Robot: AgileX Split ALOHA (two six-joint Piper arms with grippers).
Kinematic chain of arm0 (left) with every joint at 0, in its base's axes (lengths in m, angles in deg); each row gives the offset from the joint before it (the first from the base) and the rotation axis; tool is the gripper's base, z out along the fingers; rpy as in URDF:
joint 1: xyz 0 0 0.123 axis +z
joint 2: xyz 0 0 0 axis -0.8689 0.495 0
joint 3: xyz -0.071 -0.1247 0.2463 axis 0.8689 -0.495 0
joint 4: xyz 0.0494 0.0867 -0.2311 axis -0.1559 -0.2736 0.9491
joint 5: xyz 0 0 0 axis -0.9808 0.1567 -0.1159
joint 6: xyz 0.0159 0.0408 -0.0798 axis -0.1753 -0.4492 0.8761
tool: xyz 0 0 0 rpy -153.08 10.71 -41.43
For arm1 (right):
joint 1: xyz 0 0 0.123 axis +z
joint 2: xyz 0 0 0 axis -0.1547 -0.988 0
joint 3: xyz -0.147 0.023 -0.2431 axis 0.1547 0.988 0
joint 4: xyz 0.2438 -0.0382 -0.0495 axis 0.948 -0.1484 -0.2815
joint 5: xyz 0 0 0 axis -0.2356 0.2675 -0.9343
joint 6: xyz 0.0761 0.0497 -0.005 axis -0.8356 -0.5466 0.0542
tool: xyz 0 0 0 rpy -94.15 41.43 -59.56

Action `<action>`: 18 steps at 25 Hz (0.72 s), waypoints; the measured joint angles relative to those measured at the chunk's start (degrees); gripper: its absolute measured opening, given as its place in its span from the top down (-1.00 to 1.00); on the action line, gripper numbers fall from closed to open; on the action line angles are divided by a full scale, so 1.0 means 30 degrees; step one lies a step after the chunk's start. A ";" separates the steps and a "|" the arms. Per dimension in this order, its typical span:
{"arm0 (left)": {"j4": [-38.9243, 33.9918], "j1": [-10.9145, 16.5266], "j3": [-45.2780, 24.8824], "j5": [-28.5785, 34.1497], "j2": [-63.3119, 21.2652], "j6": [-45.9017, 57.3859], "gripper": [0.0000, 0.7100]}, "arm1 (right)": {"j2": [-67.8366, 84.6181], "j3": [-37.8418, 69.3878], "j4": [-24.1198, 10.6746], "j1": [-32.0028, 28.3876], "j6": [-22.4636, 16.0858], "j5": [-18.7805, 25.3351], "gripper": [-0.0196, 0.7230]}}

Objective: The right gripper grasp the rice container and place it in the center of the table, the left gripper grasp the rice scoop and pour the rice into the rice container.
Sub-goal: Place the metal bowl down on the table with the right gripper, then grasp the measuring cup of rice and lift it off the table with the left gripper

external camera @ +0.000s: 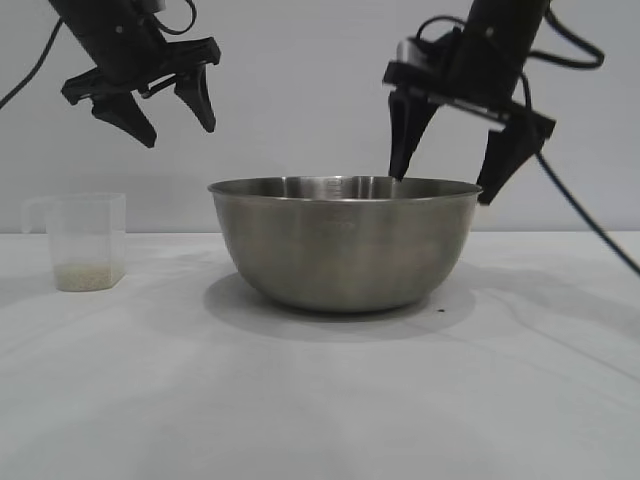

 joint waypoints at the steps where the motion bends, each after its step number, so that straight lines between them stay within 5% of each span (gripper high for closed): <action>1: 0.0000 0.0000 0.0000 0.0000 0.0000 0.0000 -0.39 | 0.0161 0.0000 -0.0254 -0.0097 -0.0134 0.0031 -0.71; 9: -0.0184 0.0000 0.0000 0.0058 0.0000 0.0000 -0.39 | 0.1994 0.0847 -0.0569 -0.2227 -0.1401 0.0120 -0.60; 18: -0.0493 0.0000 0.0000 0.0090 0.0000 0.0000 -0.39 | 0.6608 0.8032 -0.0909 -0.4352 -0.1603 0.0083 -0.59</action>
